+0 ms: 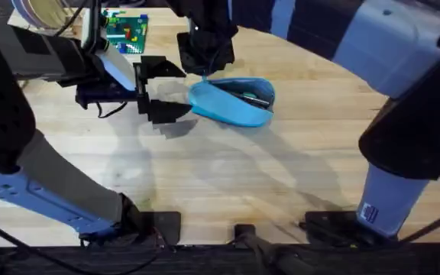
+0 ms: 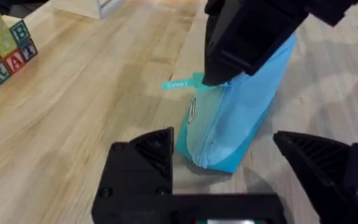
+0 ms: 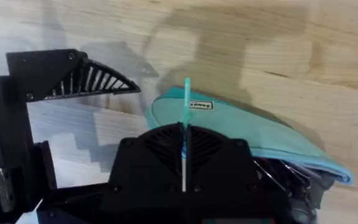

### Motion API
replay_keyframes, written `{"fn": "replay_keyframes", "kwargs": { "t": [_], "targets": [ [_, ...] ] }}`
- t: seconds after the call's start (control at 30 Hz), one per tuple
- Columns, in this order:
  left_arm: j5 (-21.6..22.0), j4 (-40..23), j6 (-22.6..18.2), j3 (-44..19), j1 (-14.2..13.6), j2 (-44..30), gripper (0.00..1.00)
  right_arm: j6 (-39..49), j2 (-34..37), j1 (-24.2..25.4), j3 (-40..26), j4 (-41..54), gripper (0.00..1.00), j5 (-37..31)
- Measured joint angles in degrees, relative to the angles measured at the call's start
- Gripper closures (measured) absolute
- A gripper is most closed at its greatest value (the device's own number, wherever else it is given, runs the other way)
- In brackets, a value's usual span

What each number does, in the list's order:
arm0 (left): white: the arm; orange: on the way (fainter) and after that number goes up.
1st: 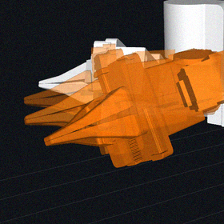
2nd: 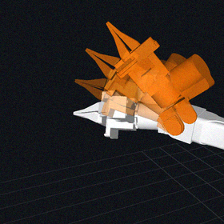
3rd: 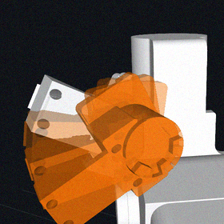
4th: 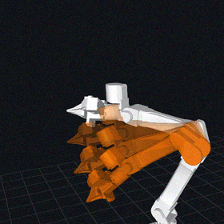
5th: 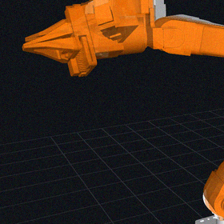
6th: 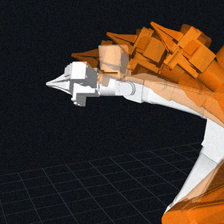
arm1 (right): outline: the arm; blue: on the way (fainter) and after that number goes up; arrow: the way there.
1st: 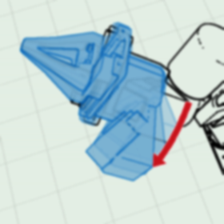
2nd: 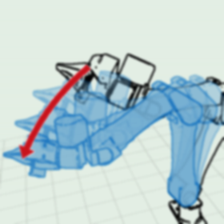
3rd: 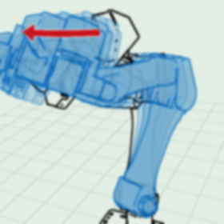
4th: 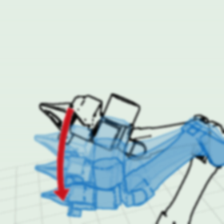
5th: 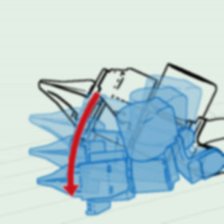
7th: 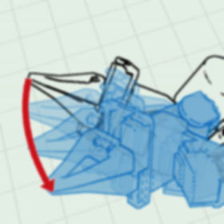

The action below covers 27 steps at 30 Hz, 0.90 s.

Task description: Unzip the bag, pick up the pens from the table one at a time and place them inside, then zip the bag closed.

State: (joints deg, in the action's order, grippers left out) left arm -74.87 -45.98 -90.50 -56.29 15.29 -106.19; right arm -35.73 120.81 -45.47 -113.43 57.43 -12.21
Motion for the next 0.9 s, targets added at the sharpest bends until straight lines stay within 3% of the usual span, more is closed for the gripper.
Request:
{"fn": "replay_keyframes", "kwargs": {
  "t": [0.27, 0.63, 0.9],
  "targets": [
    [-2.56, 2.36, -0.02, 0.00, -0.22, -0.64, 0.008, 0.02, 0.02, 0.00, 0.00, 0.02, 0.972, -0.02],
    [-3.37, 2.74, 0.00, 0.00, -4.34, -4.10, 0.008, 0.00, 0.00, 0.00, 0.00, 0.01, 0.972, -0.01],
    [-5.23, 2.73, 0.00, 0.00, -4.50, -4.14, 0.008, 0.00, 0.02, 0.00, 0.00, 0.00, 0.971, -0.02]
  ]
}}
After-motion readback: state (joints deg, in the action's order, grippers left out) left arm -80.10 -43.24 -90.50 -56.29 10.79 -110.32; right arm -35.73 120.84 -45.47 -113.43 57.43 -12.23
